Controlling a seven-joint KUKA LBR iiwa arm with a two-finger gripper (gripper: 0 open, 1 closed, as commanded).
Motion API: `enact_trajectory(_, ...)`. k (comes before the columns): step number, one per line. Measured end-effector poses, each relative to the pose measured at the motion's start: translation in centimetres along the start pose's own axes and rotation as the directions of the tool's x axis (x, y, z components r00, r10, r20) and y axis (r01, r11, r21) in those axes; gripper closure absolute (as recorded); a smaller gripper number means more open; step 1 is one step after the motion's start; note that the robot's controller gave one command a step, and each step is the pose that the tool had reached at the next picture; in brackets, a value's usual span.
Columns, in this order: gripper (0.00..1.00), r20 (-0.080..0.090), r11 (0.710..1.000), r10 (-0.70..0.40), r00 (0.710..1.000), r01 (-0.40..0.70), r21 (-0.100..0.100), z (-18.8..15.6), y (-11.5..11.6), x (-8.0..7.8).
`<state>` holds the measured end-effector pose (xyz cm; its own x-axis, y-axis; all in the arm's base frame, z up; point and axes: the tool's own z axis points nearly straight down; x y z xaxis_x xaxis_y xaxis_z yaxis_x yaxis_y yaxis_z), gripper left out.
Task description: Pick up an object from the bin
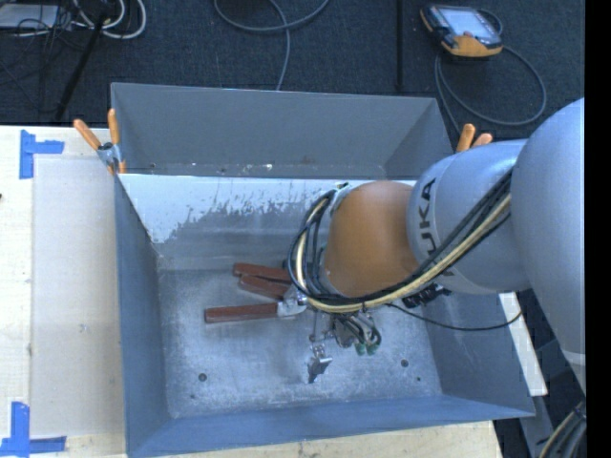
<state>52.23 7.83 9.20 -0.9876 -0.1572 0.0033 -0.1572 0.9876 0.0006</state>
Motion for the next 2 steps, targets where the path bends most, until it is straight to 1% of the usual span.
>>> enact_trajectory(1,0.00,0.000,1.000,0.000,1.000,0.000,0.000,0.0,0.0,0.0)
enact_trajectory(2,0.00,-0.002,1.000,0.014,1.000,-0.014,0.001,-3.5,3.7,-5.6)
